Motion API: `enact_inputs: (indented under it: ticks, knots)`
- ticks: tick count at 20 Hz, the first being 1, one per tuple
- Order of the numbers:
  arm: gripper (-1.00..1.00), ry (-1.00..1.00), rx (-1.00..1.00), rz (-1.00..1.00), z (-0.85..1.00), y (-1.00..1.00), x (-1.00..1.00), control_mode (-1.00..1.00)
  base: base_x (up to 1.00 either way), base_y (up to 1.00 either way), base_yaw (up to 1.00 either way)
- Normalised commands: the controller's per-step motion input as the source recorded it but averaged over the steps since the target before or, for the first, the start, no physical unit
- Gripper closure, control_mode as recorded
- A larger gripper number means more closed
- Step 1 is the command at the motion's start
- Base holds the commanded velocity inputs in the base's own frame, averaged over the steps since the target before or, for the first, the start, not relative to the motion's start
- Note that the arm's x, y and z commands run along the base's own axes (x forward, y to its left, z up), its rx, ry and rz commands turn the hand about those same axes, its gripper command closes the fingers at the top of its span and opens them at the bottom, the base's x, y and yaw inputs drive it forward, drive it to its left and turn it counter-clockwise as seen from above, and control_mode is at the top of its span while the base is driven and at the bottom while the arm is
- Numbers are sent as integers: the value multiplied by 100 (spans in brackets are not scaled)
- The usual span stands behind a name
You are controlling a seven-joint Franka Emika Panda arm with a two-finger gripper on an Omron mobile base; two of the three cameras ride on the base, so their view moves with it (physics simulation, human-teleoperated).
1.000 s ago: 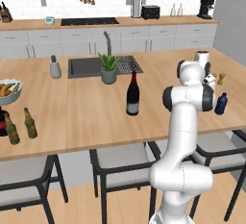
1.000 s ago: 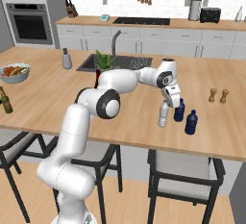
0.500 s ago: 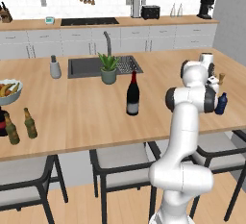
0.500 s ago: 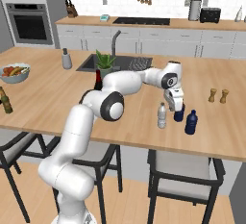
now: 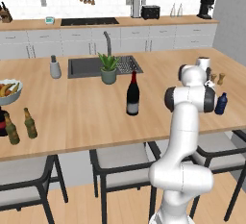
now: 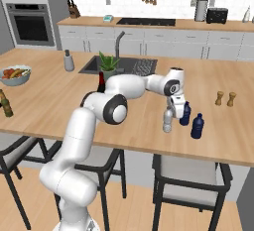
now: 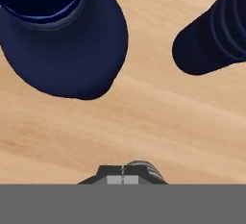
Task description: Move the plastic bottles in the middle to the plastics group, and the glass bottles in the middle to the glass group.
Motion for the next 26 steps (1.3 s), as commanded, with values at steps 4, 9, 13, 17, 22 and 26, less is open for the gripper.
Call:
enact_inputs:
  ticks: [4, 9, 13, 17, 22, 26]
  knots:
    - [100, -6, 0, 0, 2, -1, 18, -100, 0, 0, 0]
    - [-100, -8, 0, 0, 27, 0, 25, -100, 0, 0, 0]
    - [-100, -5, 0, 0, 49, 0, 27, -100, 0, 0, 0]
    - [-100, -7, 0, 6, 64, 1, 16, -100, 0, 0, 0]
    - [-100, -10, 0, 27, 75, 9, 1, -100, 0, 0, 0]
    - [-100, -17, -1, 39, 69, 35, -16, -100, 0, 0, 0]
